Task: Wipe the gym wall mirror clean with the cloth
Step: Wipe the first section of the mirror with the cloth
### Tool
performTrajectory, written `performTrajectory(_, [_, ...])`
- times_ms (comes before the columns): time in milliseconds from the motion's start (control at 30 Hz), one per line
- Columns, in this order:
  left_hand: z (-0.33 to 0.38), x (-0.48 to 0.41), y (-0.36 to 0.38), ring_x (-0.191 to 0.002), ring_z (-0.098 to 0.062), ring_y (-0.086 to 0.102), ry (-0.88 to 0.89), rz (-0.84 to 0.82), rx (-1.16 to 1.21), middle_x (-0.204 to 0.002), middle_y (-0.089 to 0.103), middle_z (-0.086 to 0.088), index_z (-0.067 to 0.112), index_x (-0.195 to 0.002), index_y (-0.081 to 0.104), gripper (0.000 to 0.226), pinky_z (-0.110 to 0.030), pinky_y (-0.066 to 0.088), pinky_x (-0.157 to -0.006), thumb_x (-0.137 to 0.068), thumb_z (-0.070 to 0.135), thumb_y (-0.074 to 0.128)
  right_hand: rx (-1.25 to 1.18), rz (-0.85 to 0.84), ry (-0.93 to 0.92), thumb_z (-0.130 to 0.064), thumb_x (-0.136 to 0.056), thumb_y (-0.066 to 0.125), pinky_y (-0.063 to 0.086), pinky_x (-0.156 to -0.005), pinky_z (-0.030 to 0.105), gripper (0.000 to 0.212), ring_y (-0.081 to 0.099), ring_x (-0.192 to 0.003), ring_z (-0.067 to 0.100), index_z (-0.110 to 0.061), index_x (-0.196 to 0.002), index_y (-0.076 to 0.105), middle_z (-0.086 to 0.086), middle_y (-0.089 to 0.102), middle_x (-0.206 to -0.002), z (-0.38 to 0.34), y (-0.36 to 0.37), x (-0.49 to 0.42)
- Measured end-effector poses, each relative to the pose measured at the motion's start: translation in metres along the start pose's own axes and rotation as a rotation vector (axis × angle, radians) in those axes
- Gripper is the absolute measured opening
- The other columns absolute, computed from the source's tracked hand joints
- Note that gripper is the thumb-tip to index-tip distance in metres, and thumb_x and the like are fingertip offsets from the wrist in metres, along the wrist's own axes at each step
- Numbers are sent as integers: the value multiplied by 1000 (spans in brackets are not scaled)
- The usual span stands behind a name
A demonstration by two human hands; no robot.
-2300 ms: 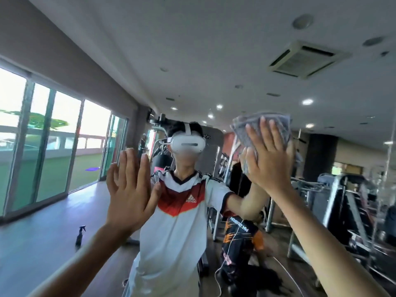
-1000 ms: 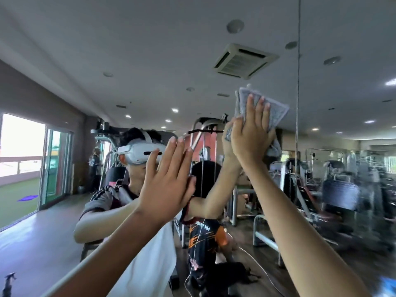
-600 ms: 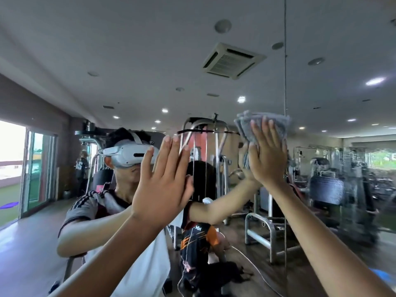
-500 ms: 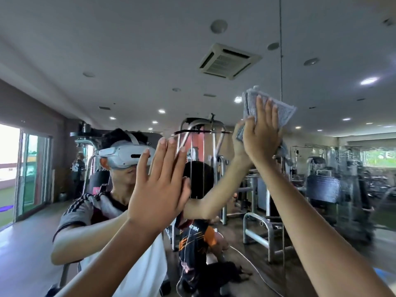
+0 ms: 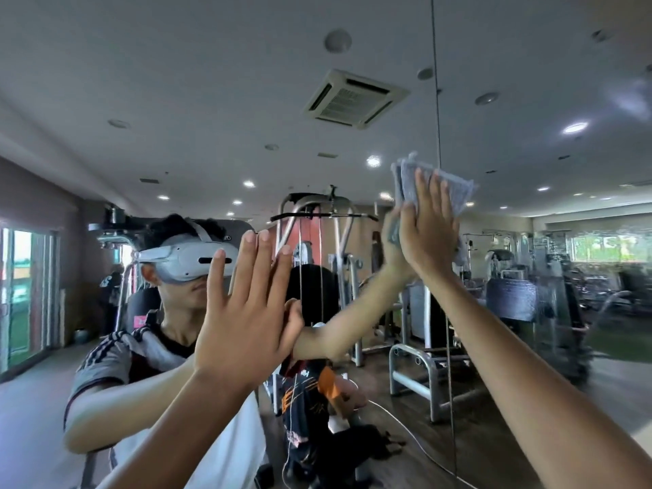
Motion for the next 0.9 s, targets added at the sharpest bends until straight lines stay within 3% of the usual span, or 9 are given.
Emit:
performTrajectory(100, [0, 1, -1, -152, -39, 16, 2, 0, 37, -162, 18, -25, 2, -153, 34, 69, -62, 17, -119, -98, 43, 38, -12, -6, 85, -46, -100, 8, 3, -125, 49, 64, 1, -154, 19, -22, -159, 10, 2, 6, -167, -43, 0, -35])
performTrajectory(300, [6, 13, -3, -152, -37, 19, 38, 16, 70, -162, 21, -23, 4, -154, 34, 69, -62, 19, -119, -96, 42, 42, 55, -31, -543, -38, -107, 16, 20, -120, 45, 52, 15, -152, 20, -23, -156, 23, 0, 13, -164, -58, -1, 76])
performTrajectory(400, [8, 15, -2, -152, -37, 18, 31, 7, 69, -162, 20, -23, 5, -154, 33, 69, -62, 20, -119, -97, 42, 41, 152, -56, -677, -42, -108, 18, 8, -123, 42, 51, 11, -153, 17, -32, -157, 15, -3, 9, -166, 1, -5, 122])
performTrajectory(467, [12, 16, 0, -152, -38, 16, 31, -12, 55, -162, 19, -25, 4, -154, 33, 70, -63, 20, -118, -97, 44, 39, 140, -75, -528, -45, -108, 17, 16, -123, 50, 51, 12, -153, 20, -32, -157, 15, 2, 15, -166, 36, -11, 110])
performTrajectory(533, [16, 17, 3, -152, -40, 14, 48, -29, 25, -162, 17, -26, 3, -154, 32, 70, -65, 20, -117, -98, 46, 36, 64, -114, -213, -46, -105, 20, 22, -119, 58, 55, 16, -152, 26, -27, -156, 21, 7, 21, -164, 52, -13, 74])
performTrajectory(600, [18, 17, 4, -152, -40, 14, 46, -29, 14, -162, 16, -27, 3, -154, 31, 71, -65, 19, -117, -98, 46, 36, 8, -119, 25, -48, -101, 19, 18, -121, 57, 60, 12, -153, 23, -29, -158, 16, 4, 16, -166, 46, -3, 42])
performTrajectory(667, [18, 17, 3, -152, -39, 15, 40, -14, 21, -162, 16, -26, 3, -155, 31, 71, -64, 19, -118, -98, 46, 38, 26, -17, 85, -49, -104, 16, 13, -122, 56, 58, 8, -154, 20, -33, -158, 4, 0, 10, -167, 19, 6, 30])
performTrajectory(767, [18, 21, 3, -151, -39, 17, 46, 6, 33, -162, 19, -25, 4, -154, 33, 70, -63, 21, -118, -97, 45, 41, 17, 35, -96, -47, -106, 10, 12, -123, 49, 53, 9, -153, 19, -25, -154, 14, 0, 11, -163, -29, 11, 59])
performTrajectory(900, [17, 25, 2, -150, -39, 22, 71, 24, 64, -161, 24, -25, 5, -151, 40, 68, -62, 25, -116, -95, 44, 45, 53, 28, -517, -41, -108, 22, 33, -114, 50, 50, 22, -150, 20, -23, -154, 25, 4, 24, -161, -37, -2, 134])
Point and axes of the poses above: each hand's wrist, its own x-axis away from the middle knuckle, its own y-axis out of the palm, z = x × y, the point moved 5 cm from there along -x, towards the middle knuckle
